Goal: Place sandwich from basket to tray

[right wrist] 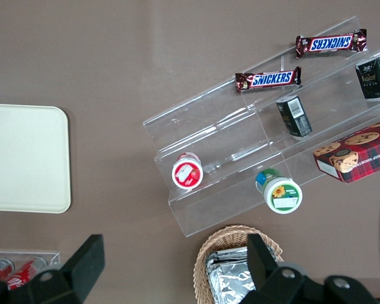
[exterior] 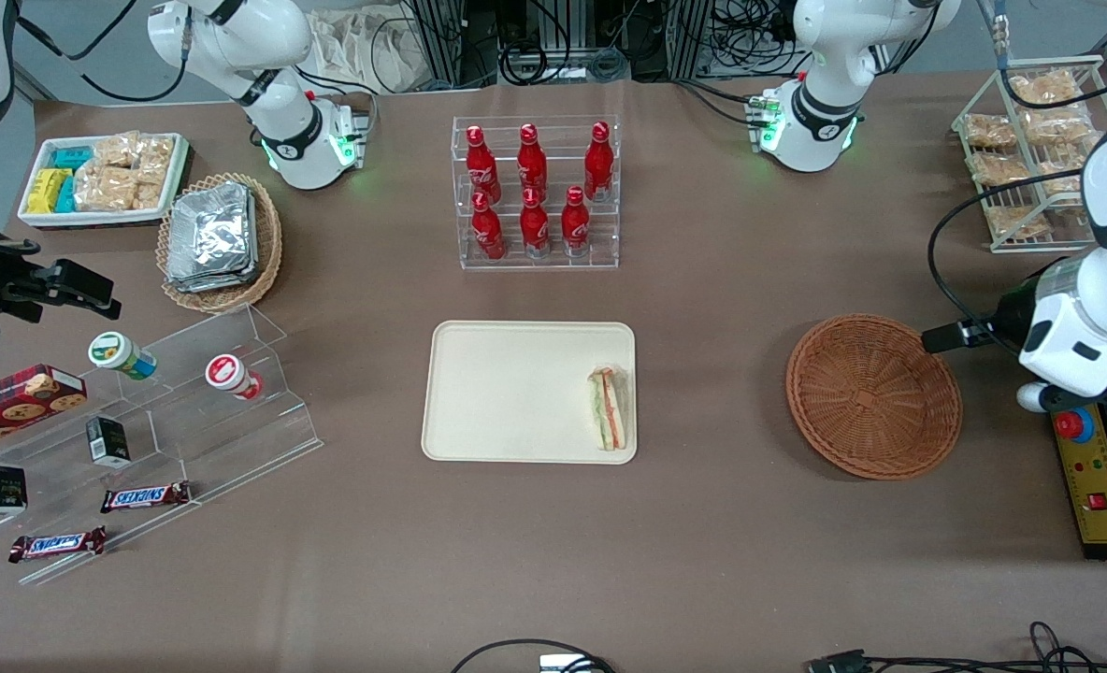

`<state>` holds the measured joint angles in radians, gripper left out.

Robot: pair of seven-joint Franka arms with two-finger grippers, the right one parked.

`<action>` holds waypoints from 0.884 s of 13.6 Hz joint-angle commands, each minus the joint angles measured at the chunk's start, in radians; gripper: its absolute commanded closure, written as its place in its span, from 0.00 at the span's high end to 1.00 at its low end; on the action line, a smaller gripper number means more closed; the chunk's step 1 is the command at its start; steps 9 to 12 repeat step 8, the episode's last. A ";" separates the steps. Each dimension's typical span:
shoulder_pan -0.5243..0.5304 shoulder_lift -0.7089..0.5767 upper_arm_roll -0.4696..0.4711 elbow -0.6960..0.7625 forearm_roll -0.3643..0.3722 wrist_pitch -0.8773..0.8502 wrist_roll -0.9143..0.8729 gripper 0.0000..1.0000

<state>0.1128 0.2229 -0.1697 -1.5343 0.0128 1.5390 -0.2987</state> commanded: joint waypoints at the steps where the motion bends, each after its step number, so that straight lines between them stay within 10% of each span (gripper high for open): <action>1: -0.001 -0.141 -0.001 -0.249 0.015 0.146 -0.027 1.00; 12: 0.005 -0.039 0.003 -0.072 0.027 0.122 -0.083 1.00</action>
